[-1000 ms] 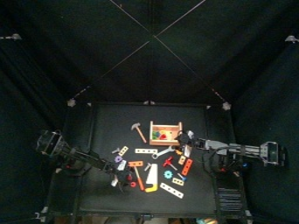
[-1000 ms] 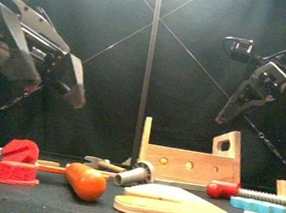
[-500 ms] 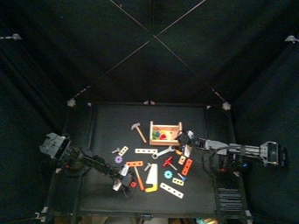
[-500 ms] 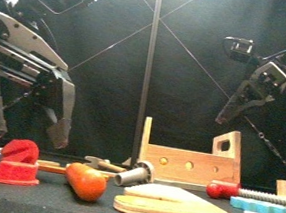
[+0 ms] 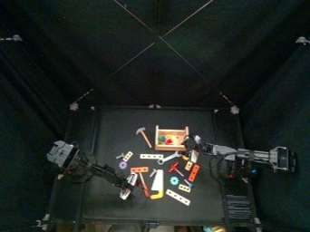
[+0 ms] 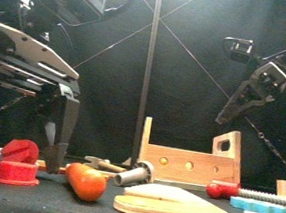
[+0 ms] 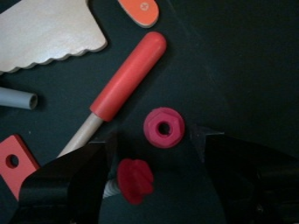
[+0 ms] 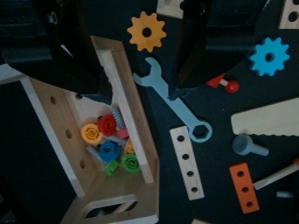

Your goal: Grab red nut

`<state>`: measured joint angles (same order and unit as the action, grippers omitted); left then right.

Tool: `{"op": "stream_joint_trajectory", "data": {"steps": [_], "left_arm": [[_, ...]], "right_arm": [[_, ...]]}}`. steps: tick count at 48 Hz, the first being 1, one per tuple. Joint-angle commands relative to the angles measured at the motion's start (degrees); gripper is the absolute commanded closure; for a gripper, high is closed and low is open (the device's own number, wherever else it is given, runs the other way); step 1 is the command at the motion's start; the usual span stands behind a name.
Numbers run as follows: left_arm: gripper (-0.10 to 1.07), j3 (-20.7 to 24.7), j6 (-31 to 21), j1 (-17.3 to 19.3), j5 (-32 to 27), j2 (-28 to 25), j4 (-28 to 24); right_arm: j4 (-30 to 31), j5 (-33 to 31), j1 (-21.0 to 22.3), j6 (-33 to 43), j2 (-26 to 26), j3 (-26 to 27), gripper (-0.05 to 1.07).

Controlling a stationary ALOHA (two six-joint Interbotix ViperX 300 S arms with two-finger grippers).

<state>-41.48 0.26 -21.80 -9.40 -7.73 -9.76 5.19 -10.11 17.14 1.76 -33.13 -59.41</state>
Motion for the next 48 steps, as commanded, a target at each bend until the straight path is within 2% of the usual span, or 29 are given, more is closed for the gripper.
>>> {"op": "stream_joint_trajectory", "data": {"steps": [1,14,33,48], "left_arm": [[-0.02,0.88,0.0,-0.09,-0.35,-0.09,-0.18],[0.05,0.88,0.09,-0.26,-0.7,0.09,-0.26],[0.39,0.88,0.0,0.09,-0.7,0.97,-0.26],[0.43,0.7,0.0,0.26,-0.35,4.57,-0.26]], "right_arm": [[-0.18,0.53,0.09,-0.09,-0.26,0.53,0.14],[-0.18,0.53,0.09,-0.09,-0.18,0.53,0.14],[-0.18,0.53,0.09,-0.09,-0.18,0.44,0.14],[-0.44,0.53,0.09,-0.09,-0.18,0.53,0.14]]}}
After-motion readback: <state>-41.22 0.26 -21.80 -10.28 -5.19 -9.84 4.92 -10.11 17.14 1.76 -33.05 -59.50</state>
